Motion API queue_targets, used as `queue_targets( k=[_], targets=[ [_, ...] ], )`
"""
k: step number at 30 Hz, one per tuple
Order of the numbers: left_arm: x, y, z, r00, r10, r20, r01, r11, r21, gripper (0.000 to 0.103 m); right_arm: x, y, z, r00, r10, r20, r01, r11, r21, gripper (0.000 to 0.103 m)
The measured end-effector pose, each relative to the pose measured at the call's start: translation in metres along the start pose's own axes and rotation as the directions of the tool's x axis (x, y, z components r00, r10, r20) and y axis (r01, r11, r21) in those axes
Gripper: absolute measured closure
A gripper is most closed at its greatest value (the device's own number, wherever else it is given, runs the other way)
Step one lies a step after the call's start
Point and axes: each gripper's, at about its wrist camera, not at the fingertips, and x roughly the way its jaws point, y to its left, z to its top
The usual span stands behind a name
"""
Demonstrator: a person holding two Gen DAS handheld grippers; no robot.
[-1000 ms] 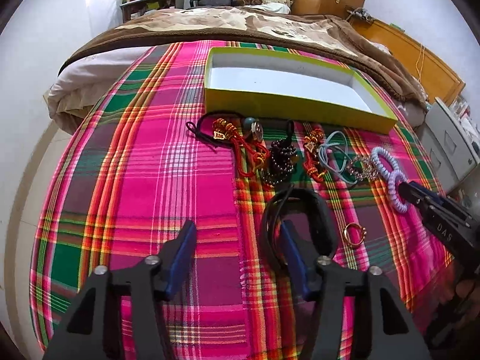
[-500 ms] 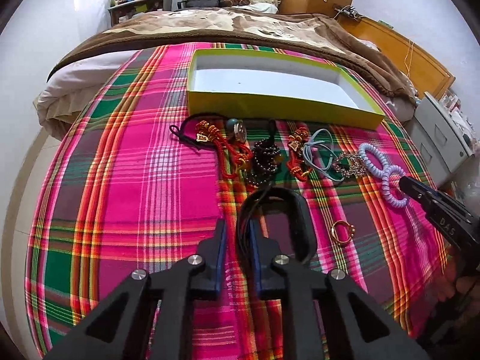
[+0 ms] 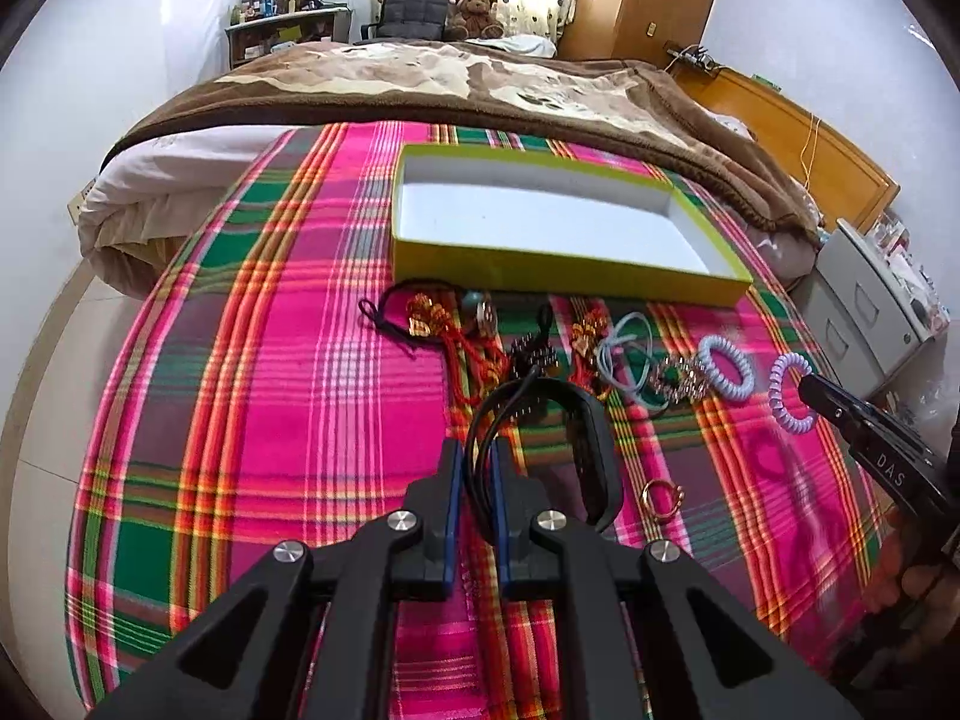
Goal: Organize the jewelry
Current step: 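Carry both items into the yellow box and open both grippers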
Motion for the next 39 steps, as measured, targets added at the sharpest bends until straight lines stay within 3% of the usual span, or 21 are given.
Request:
queue_targets(
  k=[16,27,39],
  targets=[
    [0.005,0.011,0.084,0.993,-0.019,0.115,0.020,1.000,-0.010,0.094,0.012,0.014,0.081,0.998,0.008,0.068,-0.003,0.998,-0.067,0.092],
    [0.065,0.009,0.129,0.997,-0.055,0.060,0.057,0.998,-0.019,0.093,0.086,0.012,0.132,1.000,-0.021,-0.016,0.020,0.996,-0.084,0.092],
    [0.124,0.012,0.149,0.999,-0.032,-0.031,0.031,0.999,-0.012,0.093,0.152,0.013,0.142,0.992,-0.042,-0.121,0.028,0.993,-0.111,0.092]
  ],
)
